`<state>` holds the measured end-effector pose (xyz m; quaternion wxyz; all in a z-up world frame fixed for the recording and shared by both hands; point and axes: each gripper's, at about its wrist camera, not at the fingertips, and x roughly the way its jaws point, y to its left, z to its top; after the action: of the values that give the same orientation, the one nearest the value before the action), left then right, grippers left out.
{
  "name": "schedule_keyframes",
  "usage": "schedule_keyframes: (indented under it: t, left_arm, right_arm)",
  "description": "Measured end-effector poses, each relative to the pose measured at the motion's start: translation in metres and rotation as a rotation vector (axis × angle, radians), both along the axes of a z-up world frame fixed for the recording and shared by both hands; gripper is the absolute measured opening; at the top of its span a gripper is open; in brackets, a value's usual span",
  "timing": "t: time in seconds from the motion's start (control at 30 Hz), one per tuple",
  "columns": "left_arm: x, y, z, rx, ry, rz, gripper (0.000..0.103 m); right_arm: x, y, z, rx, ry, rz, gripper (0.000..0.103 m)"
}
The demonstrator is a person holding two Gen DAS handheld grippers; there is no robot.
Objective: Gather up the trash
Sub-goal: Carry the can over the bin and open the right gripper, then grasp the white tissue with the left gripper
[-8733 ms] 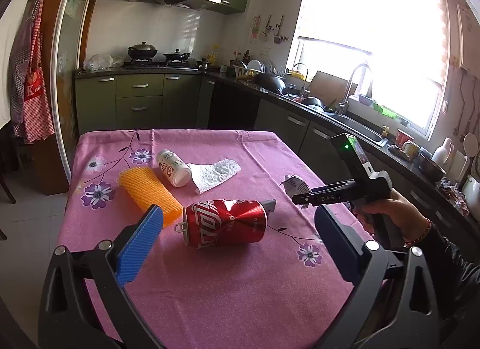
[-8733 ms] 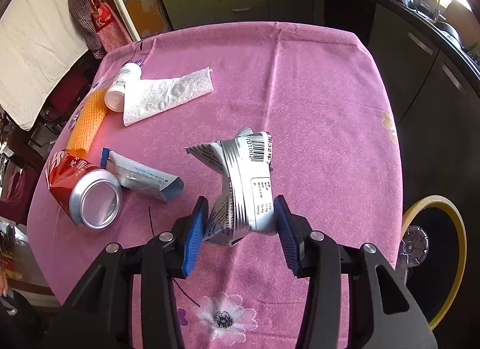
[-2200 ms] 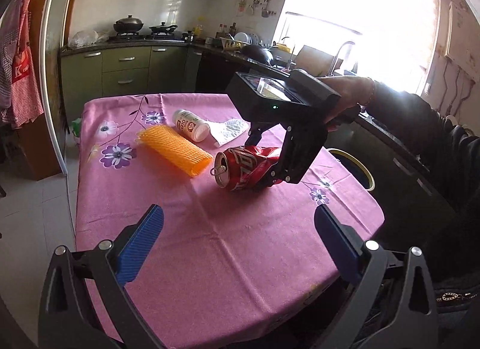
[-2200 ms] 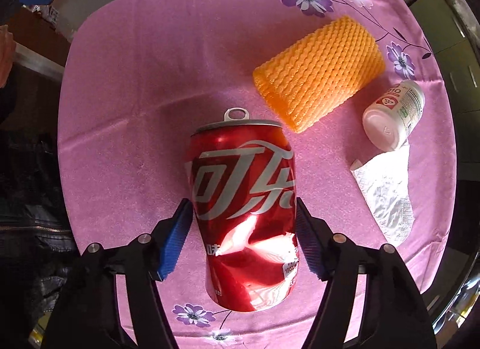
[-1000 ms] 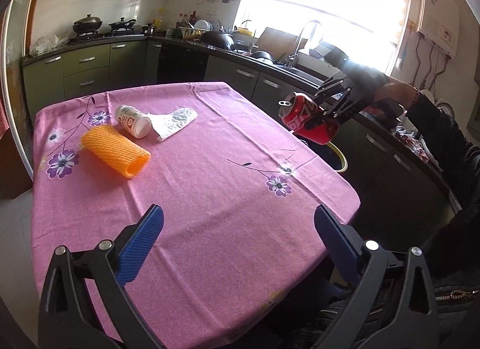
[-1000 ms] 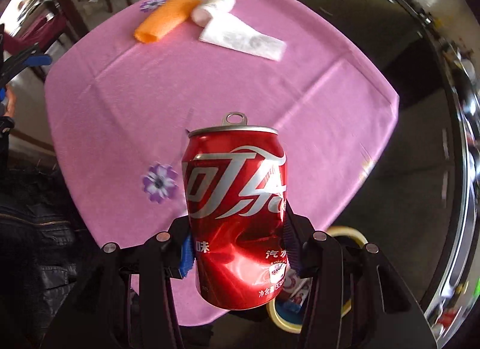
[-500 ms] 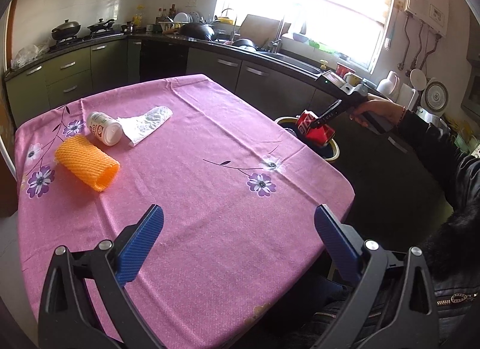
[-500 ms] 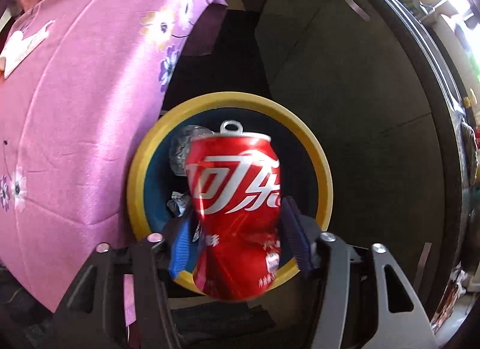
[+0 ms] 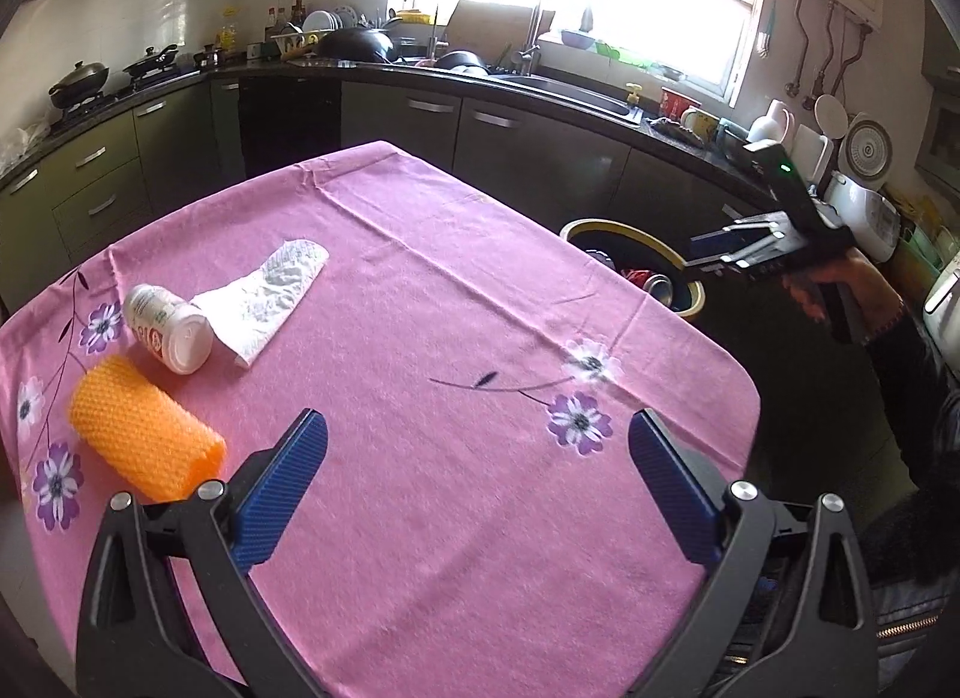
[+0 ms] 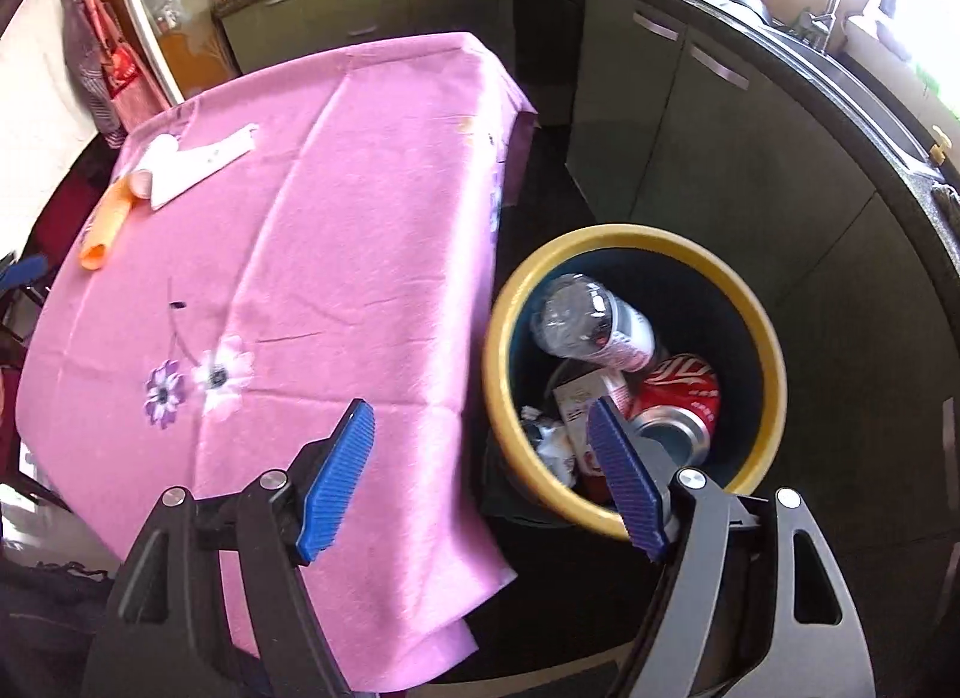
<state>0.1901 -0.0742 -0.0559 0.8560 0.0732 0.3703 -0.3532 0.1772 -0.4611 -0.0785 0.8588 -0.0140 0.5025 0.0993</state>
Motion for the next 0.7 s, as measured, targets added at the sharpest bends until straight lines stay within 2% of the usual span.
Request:
schedule_keyframes:
  t: [0.13,0.23,0.33,0.4,0.57,0.7]
  left_arm:
    - [0.056,-0.009,0.004,0.043,-0.015,-0.007,0.096]
    - [0.098,-0.017,0.0,0.122,-0.046,0.003,0.096]
    - [0.139,-0.025,-0.013,0.199,-0.037,0.021,0.096]
    - [0.163,-0.029,-0.024,0.231,-0.001,0.033,0.096]
    - [0.189,-0.041,-0.048,0.312,0.044,0.027,0.095]
    - [0.2,-0.045,-0.059,0.344,0.066,0.036,0.094]
  right_arm:
    - [-0.024,0.019,-0.005,0.074,-0.023,0.014,0.077]
    - [-0.039,0.028,-0.003,0.107,-0.044,0.021,0.078]
    - [-0.049,0.033,-0.007,0.136,-0.048,0.027,0.078]
    - [-0.052,0.034,-0.01,0.155,-0.049,0.028,0.079]
    - [-0.051,0.031,-0.024,0.191,-0.029,0.011,0.079]
    - [-0.048,0.026,-0.03,0.208,-0.023,0.0,0.079]
